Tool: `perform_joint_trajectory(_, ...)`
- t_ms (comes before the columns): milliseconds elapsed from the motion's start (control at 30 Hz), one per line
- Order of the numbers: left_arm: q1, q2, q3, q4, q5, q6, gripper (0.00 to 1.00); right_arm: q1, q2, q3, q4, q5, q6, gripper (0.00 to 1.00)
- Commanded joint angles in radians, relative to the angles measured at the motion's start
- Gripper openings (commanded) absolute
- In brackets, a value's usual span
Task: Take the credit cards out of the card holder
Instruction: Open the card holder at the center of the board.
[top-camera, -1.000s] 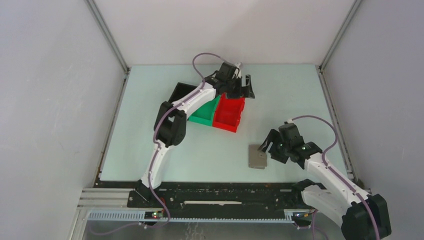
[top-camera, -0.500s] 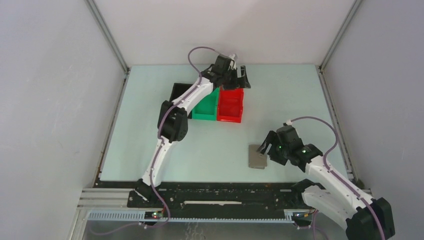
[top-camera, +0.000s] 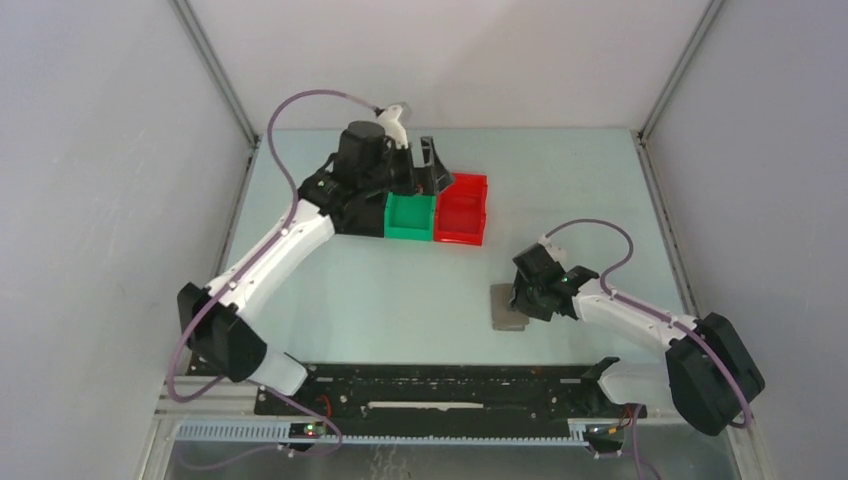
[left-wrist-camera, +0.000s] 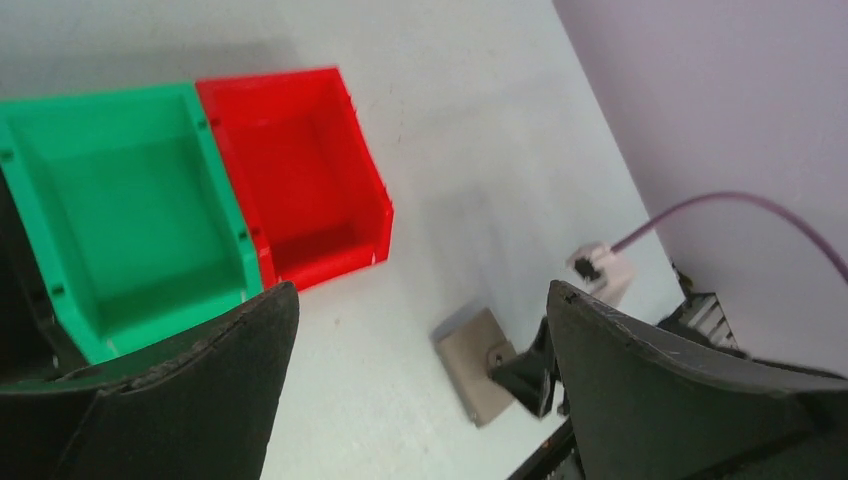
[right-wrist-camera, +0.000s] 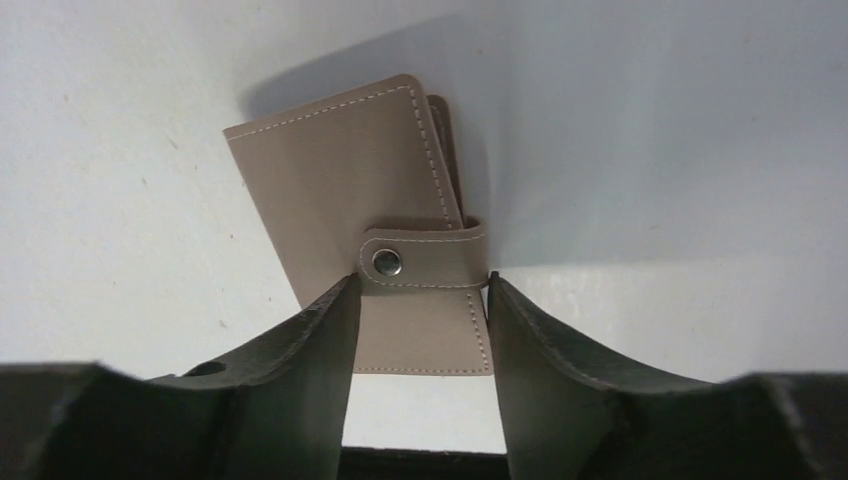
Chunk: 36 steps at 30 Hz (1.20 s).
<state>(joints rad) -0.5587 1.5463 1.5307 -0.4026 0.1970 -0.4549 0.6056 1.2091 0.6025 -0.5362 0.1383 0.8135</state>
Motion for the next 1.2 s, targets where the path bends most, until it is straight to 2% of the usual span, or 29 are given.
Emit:
perform_joint_trajectory(0,-0.004,-0.08,-0.203,0.008,-0.027,-0.03,0.99,0.01,0.055,0.037,0.047,0.103,-0.027,0.53)
perform_joint_trajectory(67,-0.004,-0.131,-0.279,0.006,-0.017,-0.036,0.99,0.009,0.097,0.051,0.054,0.093,-0.027,0.45)
perform_joint_trajectory(133,-0.003,-0.181,-0.348,-0.002,-0.009,-0.037,0.99,0.014,0.126,0.058,0.06,0.088,-0.027,0.43)
perform_joint_trajectory(200,-0.004,-0.226,-0.407,-0.011,-0.012,-0.034,0.99,0.018,0.141,0.063,0.055,0.1,-0.033,0.51)
perform_joint_trajectory(267,-0.005,-0.266,-0.451,-0.022,-0.018,-0.03,0.99,0.029,0.161,0.077,0.034,0.14,-0.046,0.63)
perform_joint_trajectory(400,-0.008,-0.283,-0.515,-0.027,-0.002,-0.041,1.0,0.049,0.195,0.119,0.009,0.22,-0.081,0.65)
perform_joint_trajectory(467,-0.012,-0.28,-0.538,-0.027,0.003,-0.046,0.99,0.059,0.213,0.149,-0.007,0.252,-0.1,0.64)
perform_joint_trajectory(633,-0.028,-0.264,-0.558,-0.025,-0.006,-0.051,0.99,0.086,0.282,0.238,-0.056,0.297,-0.14,0.54)
perform_joint_trajectory(833,-0.037,-0.259,-0.557,-0.016,-0.007,-0.062,0.99,0.108,0.295,0.25,-0.023,0.292,-0.147,0.47)
perform_joint_trajectory(1167,-0.056,-0.231,-0.554,-0.007,0.004,-0.07,0.99,0.109,0.312,0.28,0.002,0.343,-0.17,0.5)
